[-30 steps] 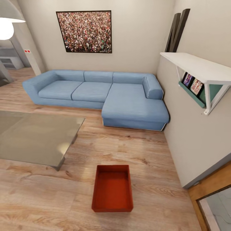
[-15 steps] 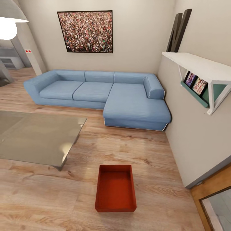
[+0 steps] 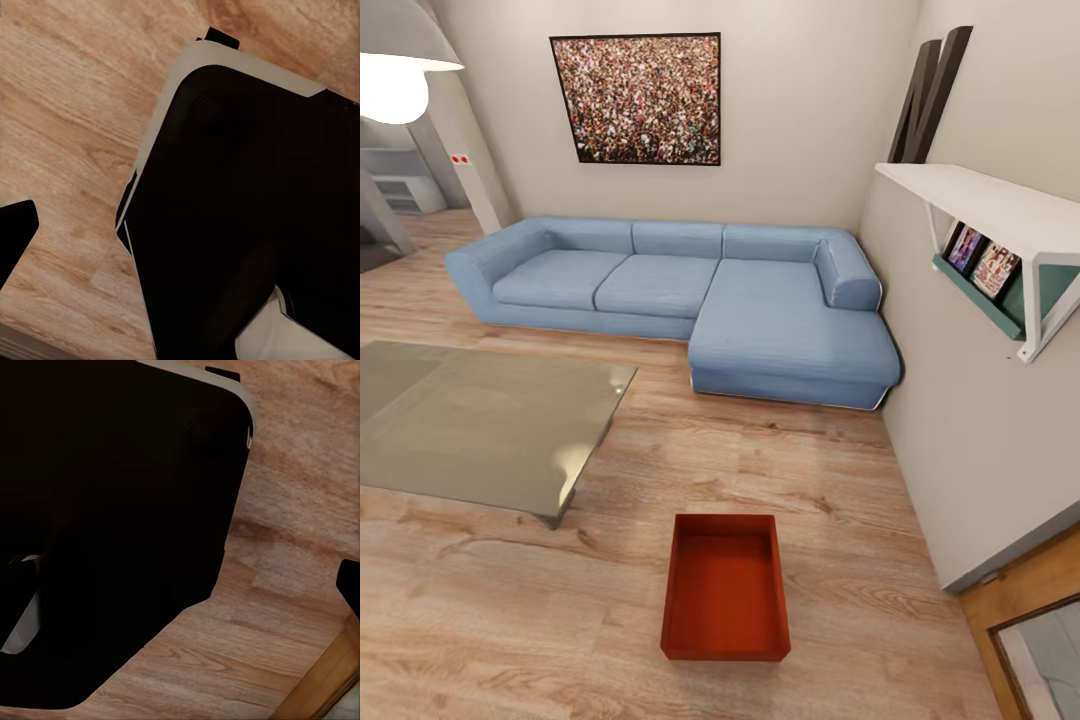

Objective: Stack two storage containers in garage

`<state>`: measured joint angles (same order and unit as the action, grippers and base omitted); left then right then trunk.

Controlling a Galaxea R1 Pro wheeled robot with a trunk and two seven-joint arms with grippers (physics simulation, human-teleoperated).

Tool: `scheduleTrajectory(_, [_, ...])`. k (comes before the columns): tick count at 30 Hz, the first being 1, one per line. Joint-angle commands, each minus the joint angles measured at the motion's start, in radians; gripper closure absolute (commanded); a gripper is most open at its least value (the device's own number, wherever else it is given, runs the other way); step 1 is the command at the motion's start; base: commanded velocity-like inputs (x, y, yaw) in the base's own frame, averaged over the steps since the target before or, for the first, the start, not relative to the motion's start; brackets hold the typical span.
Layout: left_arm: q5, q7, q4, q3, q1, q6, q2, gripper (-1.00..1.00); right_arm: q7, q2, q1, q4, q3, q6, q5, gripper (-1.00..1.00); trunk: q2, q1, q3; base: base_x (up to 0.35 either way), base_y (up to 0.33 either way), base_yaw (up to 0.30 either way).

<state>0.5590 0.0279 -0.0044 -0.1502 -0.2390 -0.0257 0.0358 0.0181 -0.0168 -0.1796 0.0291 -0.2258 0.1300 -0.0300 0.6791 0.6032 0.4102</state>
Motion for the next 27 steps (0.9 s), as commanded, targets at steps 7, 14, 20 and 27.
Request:
scheduleTrajectory(7, [0.007,0.003,0.0,-0.009,0.0,-0.002,0.001,-1.0,-0.01,0.001,-0.001,0.003,-0.006,0.006,-0.004,-1.0,0.001,0.0,0.002,0.0,0.0,0.004])
scheduleTrajectory(14, [0.007,0.003,0.0,-0.009,0.0,-0.002,0.001,-1.0,-0.009,0.002,-0.001,0.003,-0.005,0.006,-0.005,-1.0,0.001,0.0,0.009,0.0,0.0,-0.056])
scheduleTrajectory(20, [0.006,0.003,0.0,-0.009,0.0,-0.002,0.001,-1.0,-0.002,0.001,-0.001,0.003,-0.006,0.006,-0.005,-1.0,0.001,0.0,0.017,0.0,-0.092,-0.099])
scheduleTrajectory(27, [0.007,0.003,0.0,-0.009,0.0,-0.002,0.001,-1.0,0.001,0.001,-0.001,0.003,-0.005,0.006,-0.005,-1.0,0.001,0.0,0.027,0.0,-0.082,-0.099])
